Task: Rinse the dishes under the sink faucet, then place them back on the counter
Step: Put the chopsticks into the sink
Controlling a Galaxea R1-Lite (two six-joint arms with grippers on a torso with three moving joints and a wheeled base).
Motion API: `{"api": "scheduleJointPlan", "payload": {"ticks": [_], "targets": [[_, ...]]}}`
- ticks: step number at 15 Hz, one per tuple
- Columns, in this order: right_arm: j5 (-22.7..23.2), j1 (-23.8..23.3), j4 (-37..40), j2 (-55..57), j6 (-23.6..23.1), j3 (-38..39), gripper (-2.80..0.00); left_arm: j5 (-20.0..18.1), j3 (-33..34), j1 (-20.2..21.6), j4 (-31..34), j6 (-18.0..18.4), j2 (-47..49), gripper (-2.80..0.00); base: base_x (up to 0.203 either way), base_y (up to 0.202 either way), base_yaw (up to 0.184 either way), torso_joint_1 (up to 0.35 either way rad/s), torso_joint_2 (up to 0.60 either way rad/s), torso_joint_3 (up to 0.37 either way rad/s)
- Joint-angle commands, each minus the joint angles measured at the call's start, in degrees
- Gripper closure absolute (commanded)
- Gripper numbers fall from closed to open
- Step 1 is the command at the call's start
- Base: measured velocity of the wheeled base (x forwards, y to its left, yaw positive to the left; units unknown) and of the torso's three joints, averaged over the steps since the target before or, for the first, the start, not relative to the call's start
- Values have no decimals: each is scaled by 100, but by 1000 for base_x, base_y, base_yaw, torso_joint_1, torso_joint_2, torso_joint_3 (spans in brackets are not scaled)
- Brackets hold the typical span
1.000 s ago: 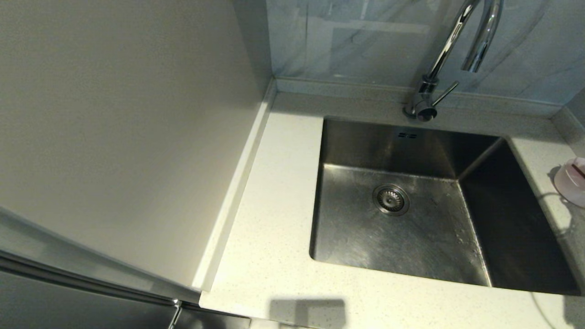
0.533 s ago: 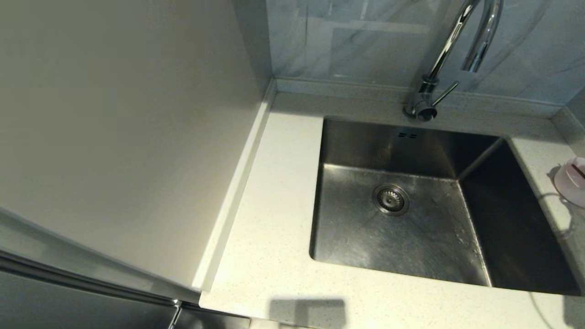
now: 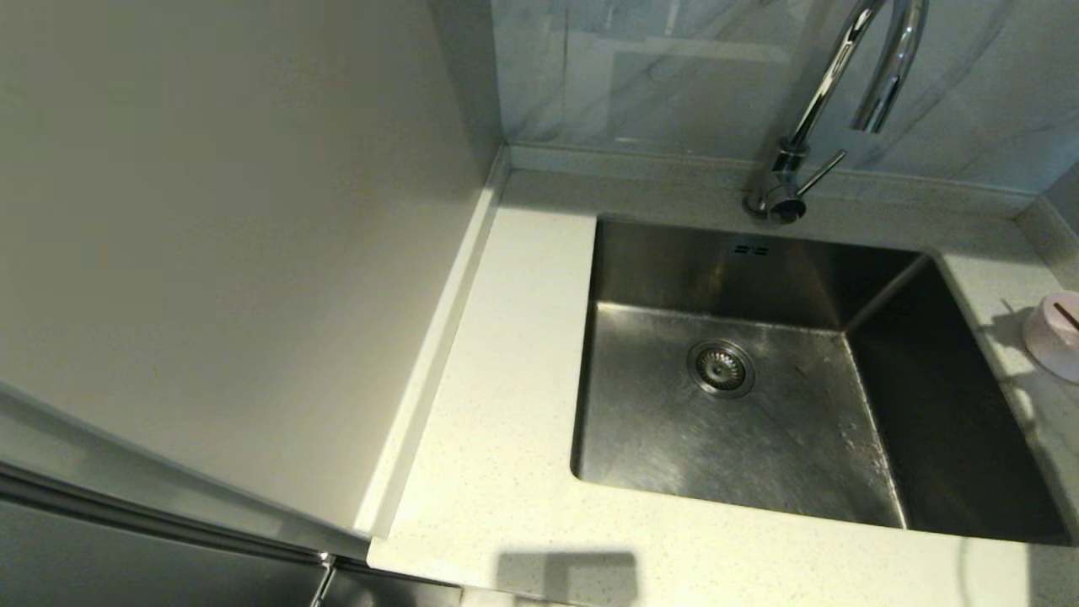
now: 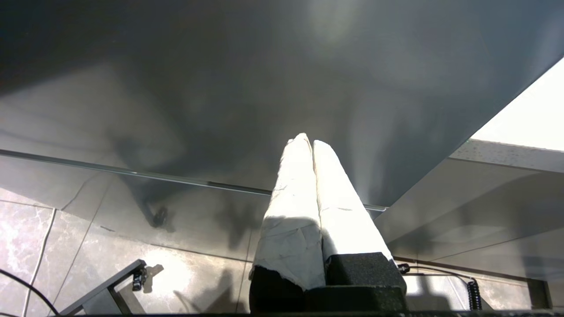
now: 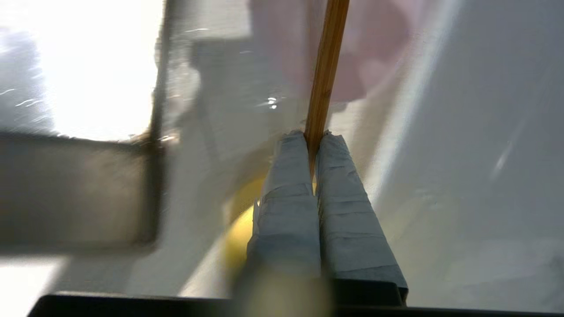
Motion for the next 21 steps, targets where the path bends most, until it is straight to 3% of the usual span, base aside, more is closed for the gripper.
{"api": "scheduleJointPlan", "payload": {"ticks": [1, 4, 6, 8, 10, 15, 21], "targets": [[115, 425, 26, -752, -30, 504, 0, 6, 0, 0, -2, -2, -18, 0, 0, 0, 0, 0, 0, 0], [183, 1367, 24, -1069, 220, 983, 0, 6, 0, 0, -2, -2, -18, 0, 0, 0, 0, 0, 0, 0], [-22, 2147, 9, -1114, 785, 1160, 0, 6, 0, 0, -2, -2, -18, 0, 0, 0, 0, 0, 0, 0], [-552, 2900, -210, -879, 1639, 1238, 0, 6, 0, 0, -2, -2, -18, 0, 0, 0, 0, 0, 0, 0], [-883, 3086, -1208, -339, 2071, 1279, 0, 6, 0, 0, -2, -2, -18, 0, 0, 0, 0, 0, 0, 0], [-1699, 3128, -3464, 981, 2208, 1734, 0, 6, 0, 0, 7, -2, -18, 0, 0, 0, 0, 0, 0, 0], [-1946, 3090, -4150, 2022, 2073, 1811, 0, 6, 0, 0, -2, -2, -18, 0, 0, 0, 0, 0, 0, 0]]}}
